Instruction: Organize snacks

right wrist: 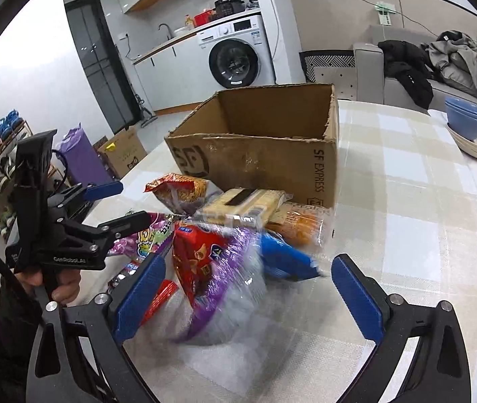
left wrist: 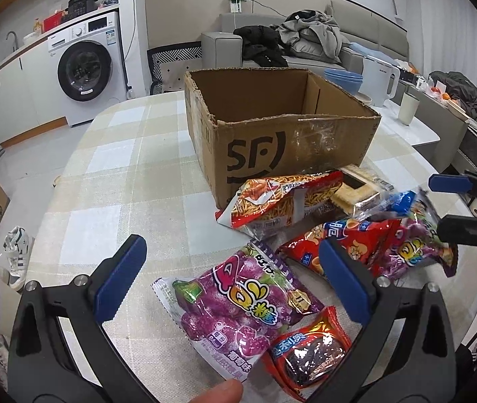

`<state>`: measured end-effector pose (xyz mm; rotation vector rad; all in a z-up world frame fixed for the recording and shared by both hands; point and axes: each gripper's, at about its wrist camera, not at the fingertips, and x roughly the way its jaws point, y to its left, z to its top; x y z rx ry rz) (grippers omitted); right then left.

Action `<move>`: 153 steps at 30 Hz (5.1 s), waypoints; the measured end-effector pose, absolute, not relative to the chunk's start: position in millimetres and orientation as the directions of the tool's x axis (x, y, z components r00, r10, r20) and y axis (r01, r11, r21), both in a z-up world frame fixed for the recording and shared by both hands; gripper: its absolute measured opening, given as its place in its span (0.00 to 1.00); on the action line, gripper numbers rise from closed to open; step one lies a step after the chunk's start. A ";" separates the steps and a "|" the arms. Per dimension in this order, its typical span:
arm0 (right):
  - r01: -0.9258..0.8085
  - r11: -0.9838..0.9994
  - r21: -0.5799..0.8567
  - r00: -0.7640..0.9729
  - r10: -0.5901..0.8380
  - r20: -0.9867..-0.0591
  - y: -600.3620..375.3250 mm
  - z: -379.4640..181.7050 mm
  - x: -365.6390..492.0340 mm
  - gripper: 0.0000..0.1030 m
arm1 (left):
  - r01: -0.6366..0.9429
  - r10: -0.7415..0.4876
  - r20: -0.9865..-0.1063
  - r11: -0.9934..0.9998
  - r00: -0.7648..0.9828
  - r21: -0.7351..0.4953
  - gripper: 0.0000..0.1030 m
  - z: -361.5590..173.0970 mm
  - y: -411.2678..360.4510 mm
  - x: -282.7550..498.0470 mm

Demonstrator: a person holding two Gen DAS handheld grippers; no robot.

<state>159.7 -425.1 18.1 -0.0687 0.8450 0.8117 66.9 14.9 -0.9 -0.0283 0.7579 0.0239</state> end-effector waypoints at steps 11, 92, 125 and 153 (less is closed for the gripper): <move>-0.644 0.738 0.201 0.382 0.538 -0.752 -435.7 0.1 168.0 0.95 | -0.018 0.009 -0.711 1.000 0.703 -0.005 0.99 -12.5 11.2 72.9; -0.556 0.783 0.279 0.403 0.548 -0.733 -447.6 -19.3 193.5 0.45 | -0.046 -0.008 -0.807 0.998 0.590 -0.043 0.99 -61.9 34.3 104.5; -0.527 0.811 0.256 0.415 0.508 -0.755 -439.1 -39.8 199.4 0.48 | -0.049 -0.028 -0.815 0.996 0.579 -0.069 0.70 -71.8 45.2 103.5; -0.579 0.768 0.273 0.477 0.591 -0.651 -450.0 0.5 183.6 0.47 | -0.018 -0.106 -0.724 0.987 0.682 -0.161 0.47 -9.1 41.7 63.1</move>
